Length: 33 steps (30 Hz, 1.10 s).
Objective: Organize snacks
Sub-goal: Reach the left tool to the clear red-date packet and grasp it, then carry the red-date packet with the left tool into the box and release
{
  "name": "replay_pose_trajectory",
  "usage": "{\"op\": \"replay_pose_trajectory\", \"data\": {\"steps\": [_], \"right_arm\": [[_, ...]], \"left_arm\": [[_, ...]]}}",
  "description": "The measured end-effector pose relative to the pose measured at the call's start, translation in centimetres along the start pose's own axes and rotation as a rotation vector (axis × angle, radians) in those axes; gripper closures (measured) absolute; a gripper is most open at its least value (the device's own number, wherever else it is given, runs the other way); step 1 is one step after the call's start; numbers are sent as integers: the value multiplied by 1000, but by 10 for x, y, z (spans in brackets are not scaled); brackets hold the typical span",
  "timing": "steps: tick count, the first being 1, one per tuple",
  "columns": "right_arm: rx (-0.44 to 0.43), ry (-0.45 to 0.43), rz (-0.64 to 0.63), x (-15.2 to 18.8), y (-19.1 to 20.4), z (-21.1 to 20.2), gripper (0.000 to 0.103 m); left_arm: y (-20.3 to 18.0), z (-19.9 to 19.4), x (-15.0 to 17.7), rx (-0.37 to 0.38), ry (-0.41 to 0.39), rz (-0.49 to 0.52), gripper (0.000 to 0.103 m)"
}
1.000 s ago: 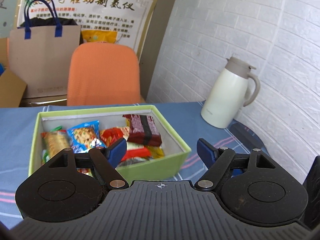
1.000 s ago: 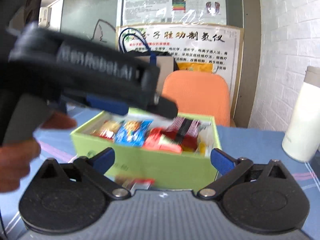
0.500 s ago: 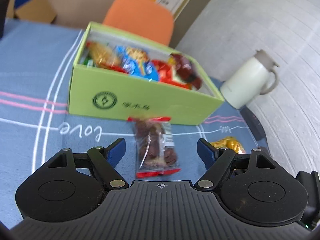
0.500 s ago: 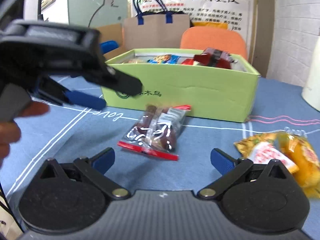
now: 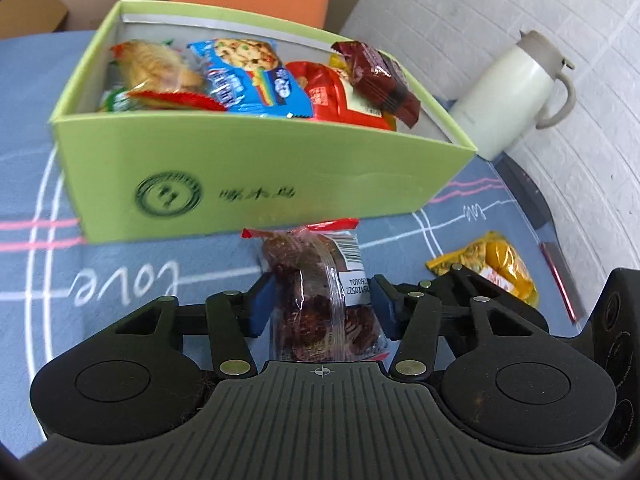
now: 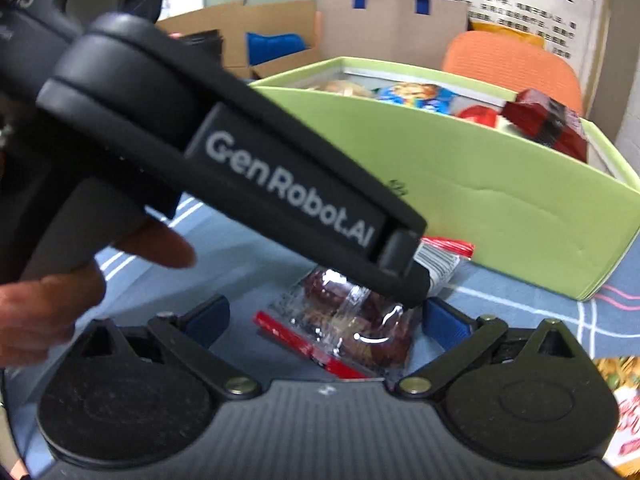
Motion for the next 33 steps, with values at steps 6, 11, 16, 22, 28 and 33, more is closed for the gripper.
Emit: {"op": "replay_pose_trajectory", "data": {"steps": [6, 11, 16, 22, 28, 33], "right_arm": [[-9, -23, -10, 31, 42, -35, 2], [16, -39, -12, 54, 68, -58, 2], [79, -93, 31, 57, 67, -72, 2], [83, -75, 8, 57, 66, -55, 7], [105, -100, 16, 40, 58, -71, 25], [140, -201, -29, -3, 42, -87, 25]], "left_arm": [[-5, -31, 48, 2, 5, -43, 70], [-10, -51, 80, 17, 1, -79, 64], [-8, -63, 78, -2, -48, -87, 41], [-6, -48, 77, -20, -33, -48, 56], [-9, -53, 62, -1, -65, -61, 81], [-15, -70, 17, 47, -152, -87, 81]]}}
Point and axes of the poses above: each gripper's, at about its wrist camera, not at the fingertips, and z roughly the way its jaws point, y to its left, x to its underside, the point moved 7 cm from there along z, roughly the way its jaws point, and after that the axes turned 9 degrees about -x, right-handed, at the moved point
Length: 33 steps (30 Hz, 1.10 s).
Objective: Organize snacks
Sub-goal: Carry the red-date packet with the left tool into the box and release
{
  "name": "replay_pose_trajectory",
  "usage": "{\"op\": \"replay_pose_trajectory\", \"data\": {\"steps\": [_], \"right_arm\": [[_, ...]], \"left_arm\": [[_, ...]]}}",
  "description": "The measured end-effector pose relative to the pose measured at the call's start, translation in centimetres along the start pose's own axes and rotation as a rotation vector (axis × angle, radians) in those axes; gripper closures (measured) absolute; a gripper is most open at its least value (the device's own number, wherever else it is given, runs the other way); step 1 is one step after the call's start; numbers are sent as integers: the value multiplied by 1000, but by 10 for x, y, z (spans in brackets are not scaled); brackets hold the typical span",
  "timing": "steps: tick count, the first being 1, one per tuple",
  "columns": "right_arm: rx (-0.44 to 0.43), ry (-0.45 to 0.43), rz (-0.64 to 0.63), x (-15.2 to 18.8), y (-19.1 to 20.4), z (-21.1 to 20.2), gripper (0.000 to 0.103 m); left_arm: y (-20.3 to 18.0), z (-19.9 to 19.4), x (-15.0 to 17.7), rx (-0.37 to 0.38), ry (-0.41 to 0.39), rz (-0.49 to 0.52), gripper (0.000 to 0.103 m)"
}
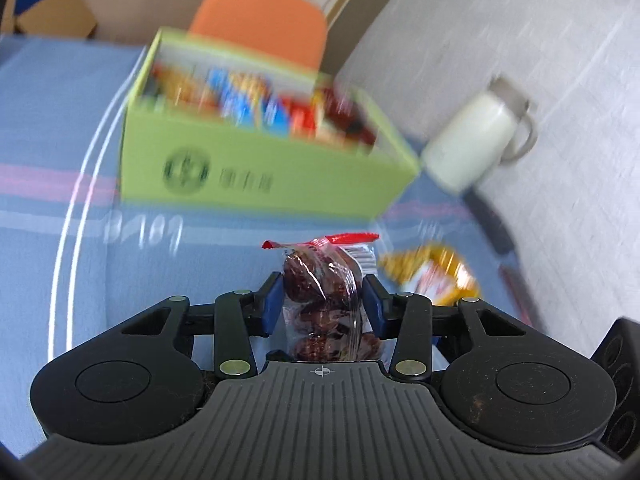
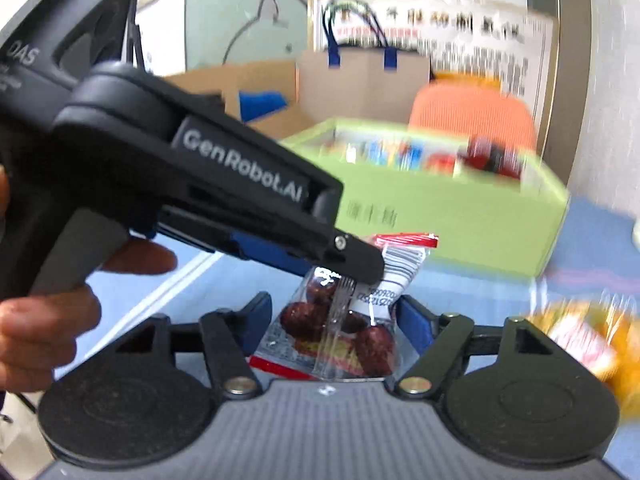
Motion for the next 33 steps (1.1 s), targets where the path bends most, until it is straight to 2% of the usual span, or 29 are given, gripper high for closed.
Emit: {"op": "replay_pose_trajectory", "data": {"steps": [4, 7, 10, 13, 16, 17, 19, 21, 22, 24, 27, 30, 33], "right_arm": [[24, -75, -85, -51, -18, 11, 24], [20, -95, -114, -86, -39, 35, 23], [9, -67, -110, -103, -58, 64, 22], [-3, 3, -80, -101, -79, 96, 22], [-50, 62, -29, -89, -93, 119, 17], [-38, 65, -45, -84, -94, 122, 16], [-34, 48, -49, -79, -90, 117, 13], [-26, 37, -45, -78, -88, 110, 8], [-30, 28, -39, -78, -86, 107, 8], [-37, -10, -41, -82, -80, 85, 8], [11, -79, -62, -80, -68, 39, 8], [57, -119, -28, -54, -62, -16, 7], [99, -114, 48, -9, -61, -61, 7]], "left_arm": [[-7, -5, -57, 21, -91, 2, 80], [-8, 3, -106, 6, -147, 9, 81], [-5, 27, -146, -30, -154, 11, 78], [0, 66, -169, -74, -110, 12, 75], [11, 109, -169, -137, -30, 16, 72], [14, 120, -165, -140, -21, 17, 68], [21, 125, -161, -93, -20, -16, 66], [26, 120, -163, -51, -28, -48, 51], [27, 114, -164, -48, -43, -56, 50], [24, 96, -167, -38, -93, -46, 45], [11, 57, -161, 6, -165, -28, 33], [-4, 25, -142, 37, -199, 5, 27], [-16, 14, -105, 62, -177, 30, 23]]}}
Point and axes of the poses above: each gripper's, at about its wrist camera, not at the fingertips, and z roughly the way its jaws point, y to its left, x to its underside, the point moved 7 cm from there along z, roughly the way its jaws point, and after that the axes turned 9 degrees about -x, right-handed, at the moved point
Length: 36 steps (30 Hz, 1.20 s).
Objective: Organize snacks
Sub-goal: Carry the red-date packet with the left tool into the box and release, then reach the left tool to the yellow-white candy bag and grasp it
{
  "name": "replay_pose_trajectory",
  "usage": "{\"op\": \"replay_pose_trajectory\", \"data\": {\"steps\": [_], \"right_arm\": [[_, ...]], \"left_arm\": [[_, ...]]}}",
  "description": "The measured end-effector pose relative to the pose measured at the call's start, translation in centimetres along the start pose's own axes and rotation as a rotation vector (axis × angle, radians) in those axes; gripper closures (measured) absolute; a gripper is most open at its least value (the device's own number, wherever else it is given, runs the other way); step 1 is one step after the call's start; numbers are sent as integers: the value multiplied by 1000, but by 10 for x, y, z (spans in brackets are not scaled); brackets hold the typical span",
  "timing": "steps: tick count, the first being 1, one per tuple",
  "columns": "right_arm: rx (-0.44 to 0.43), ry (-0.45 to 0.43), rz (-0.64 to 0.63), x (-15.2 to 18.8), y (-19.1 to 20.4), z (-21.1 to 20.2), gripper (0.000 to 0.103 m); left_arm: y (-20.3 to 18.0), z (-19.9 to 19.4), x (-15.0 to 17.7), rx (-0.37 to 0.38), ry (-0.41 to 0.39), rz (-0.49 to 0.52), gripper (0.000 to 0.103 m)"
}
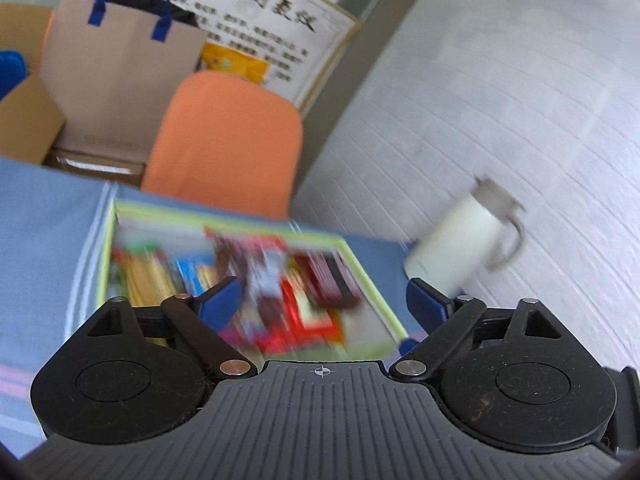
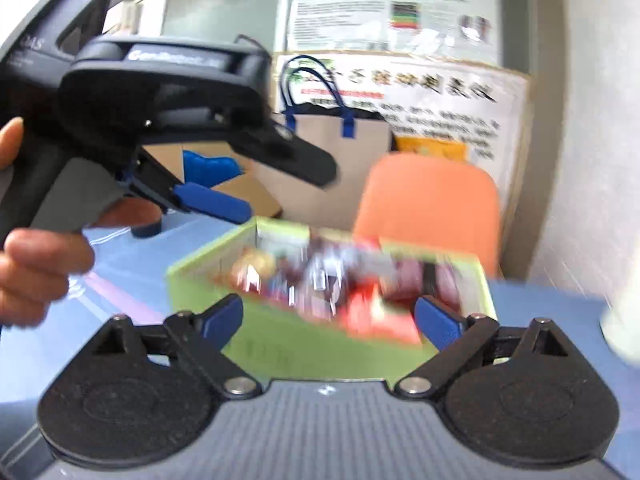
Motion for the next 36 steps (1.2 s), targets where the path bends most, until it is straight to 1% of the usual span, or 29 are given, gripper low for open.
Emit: {"op": "replay_pose_trajectory", "data": {"steps": [2, 5, 6, 9, 10, 12, 14, 15, 16, 19, 20, 22, 23, 24, 27, 29, 31, 34, 36], "right_arm": [[66, 22, 48, 26, -6, -22, 7], [163, 66, 126, 52, -37, -41, 7], [175, 70, 148, 63, -39, -59, 7], [157, 85, 194, 76, -51, -65, 7], [145, 82, 198, 76, -54, -63, 7], [134, 72, 179, 74, -57, -65, 7], [113, 68, 129, 66, -63, -52, 7], [92, 82, 115, 61, -66, -30, 7], [73, 104, 112, 63, -73, -18, 7], [20, 174, 125, 69, -85, 17, 7], [15, 195, 133, 72, -87, 22, 6], [1, 204, 135, 76, -85, 26, 6], [-1, 204, 133, 77, -81, 25, 6], [-3, 205, 135, 77, -77, 24, 6], [-21, 211, 136, 79, -59, 23, 6], [-37, 215, 129, 79, -40, 22, 6], [-66, 221, 125, 80, -17, 21, 6], [-135, 241, 135, 84, 21, 24, 6], [-151, 240, 120, 84, 44, 24, 6]], "left_arm": [[-11, 2, 30, 25, 65, 1, 23], [-28, 25, 76, 59, 193, -12, 24], [-34, 34, 89, 66, 235, -19, 25], [-50, 59, 117, 92, 329, -56, 27], [-56, 65, 122, 99, 345, -61, 27], [-65, 77, 129, 83, 373, -65, 27], [-71, 87, 129, 70, 386, -68, 28], [-72, 91, 128, 63, 389, -72, 28], [-74, 95, 128, 57, 388, -71, 29], [-79, 107, 127, 34, 406, -55, 35], [-83, 114, 126, 40, 418, -45, 39], [-86, 118, 126, 58, 415, -30, 41], [-86, 117, 127, 62, 420, -22, 45], [-87, 116, 128, 71, 430, -14, 53], [-80, 103, 135, 89, 456, -16, 64], [-71, 88, 140, 79, 460, -14, 67], [-56, 69, 144, 54, 446, -21, 67], [-29, 36, 151, 13, 414, -47, 67], [-13, 16, 156, -6, 397, -71, 67]]}}
Point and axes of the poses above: each gripper's, at about its wrist camera, not at the fingertips, and z roughly the way its jaws point, y to its left, x to its underside, the point moved 7 cm from there along z, roughly the way its jaws point, and after that the axes turned 9 degrees about -x, right-handed, at the moved point
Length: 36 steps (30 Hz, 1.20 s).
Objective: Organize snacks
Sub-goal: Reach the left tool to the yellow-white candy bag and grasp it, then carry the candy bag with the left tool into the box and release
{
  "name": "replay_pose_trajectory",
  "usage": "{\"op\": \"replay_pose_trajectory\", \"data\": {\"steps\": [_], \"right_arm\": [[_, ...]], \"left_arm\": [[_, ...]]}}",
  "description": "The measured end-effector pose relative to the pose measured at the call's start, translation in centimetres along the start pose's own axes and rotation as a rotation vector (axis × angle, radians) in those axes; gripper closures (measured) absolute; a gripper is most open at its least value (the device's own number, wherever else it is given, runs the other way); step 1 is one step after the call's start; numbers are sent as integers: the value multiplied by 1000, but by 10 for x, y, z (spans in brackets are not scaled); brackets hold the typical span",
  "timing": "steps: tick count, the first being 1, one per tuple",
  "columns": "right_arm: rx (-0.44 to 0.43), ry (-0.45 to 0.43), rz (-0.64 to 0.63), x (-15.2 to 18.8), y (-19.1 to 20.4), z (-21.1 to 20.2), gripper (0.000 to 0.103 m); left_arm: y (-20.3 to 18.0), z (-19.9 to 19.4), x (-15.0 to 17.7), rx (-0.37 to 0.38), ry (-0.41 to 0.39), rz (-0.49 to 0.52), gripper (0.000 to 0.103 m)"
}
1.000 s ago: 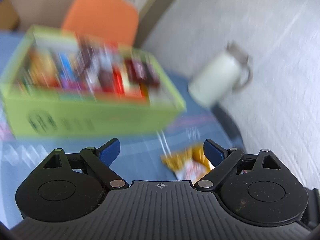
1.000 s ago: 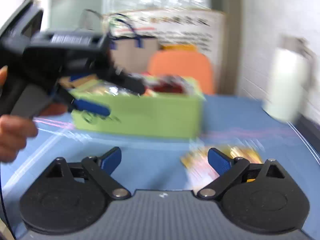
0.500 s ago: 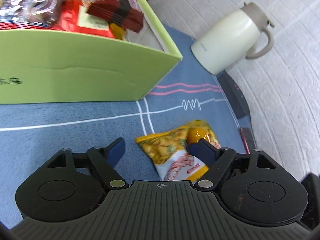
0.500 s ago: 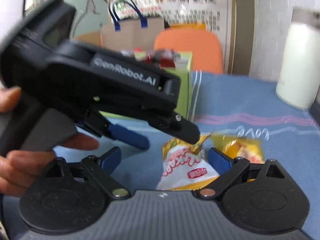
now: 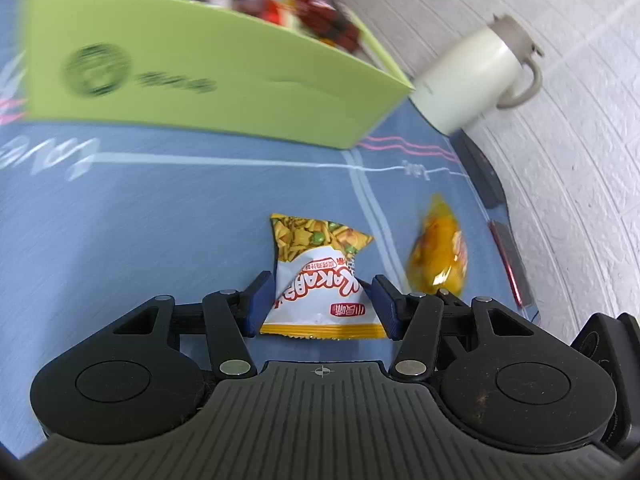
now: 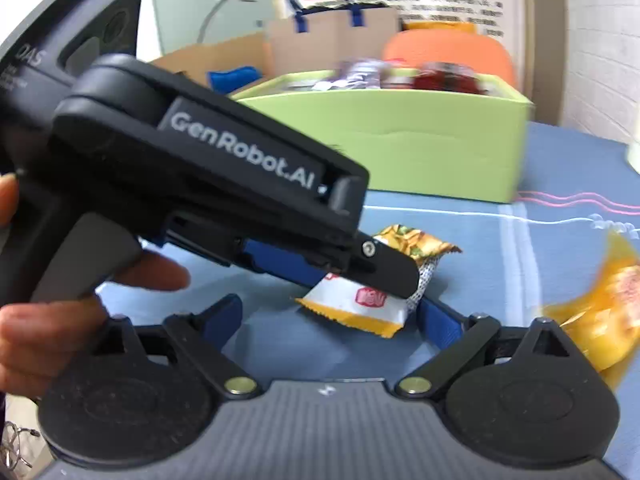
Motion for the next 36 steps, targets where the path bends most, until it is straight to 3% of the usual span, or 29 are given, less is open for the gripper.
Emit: {"op": "replay_pose_trajectory", "data": {"steps": [4, 7, 10, 11, 13, 14, 16, 19, 24, 29, 33, 36], "right_arm": [[15, 21, -48, 5, 34, 8, 6], [45, 34, -73, 7, 43, 11, 6], [81, 32, -64, 6, 42, 12, 6], [83, 33, -66, 5, 37, 12, 6], [76, 34, -74, 4, 38, 14, 6], [95, 29, -87, 1, 37, 13, 18], [95, 18, -95, -4, 34, 8, 32], [82, -4, -106, -17, 30, 7, 31], [86, -110, -188, -66, 29, 3, 25], [54, -208, -275, -143, 15, 27, 22], [-6, -178, -275, -180, 3, 67, 22], [-53, -111, -246, -188, -12, 104, 23]], "left_arm": [[18, -24, 17, -52, -37, 1, 64], [23, -31, 22, -35, -44, -3, 58], [24, -34, 22, 1, -56, -3, 45], [25, -33, 22, 8, -55, 0, 47], [22, -27, 22, 19, -40, 13, 63], [21, -26, 22, 7, -43, 26, 74], [23, -30, 20, -15, -64, 38, 78], [29, -36, 10, 15, -78, -13, 83], [19, -59, -28, 34, -177, -18, 82], [14, -88, -102, -4, -326, 16, 81], [28, -82, -153, -115, -376, 31, 80], [51, -58, -178, -180, -343, 16, 79]]}}
Point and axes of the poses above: each gripper's, at about its wrist camera, not at the fingertips, and z roughly the way its jaws point, y to its left, x to its underside, the point moved 7 cm from there along z, roughly the way its jaws point, and after that the axes turned 9 degrees about -x, right-handed, at the moved point
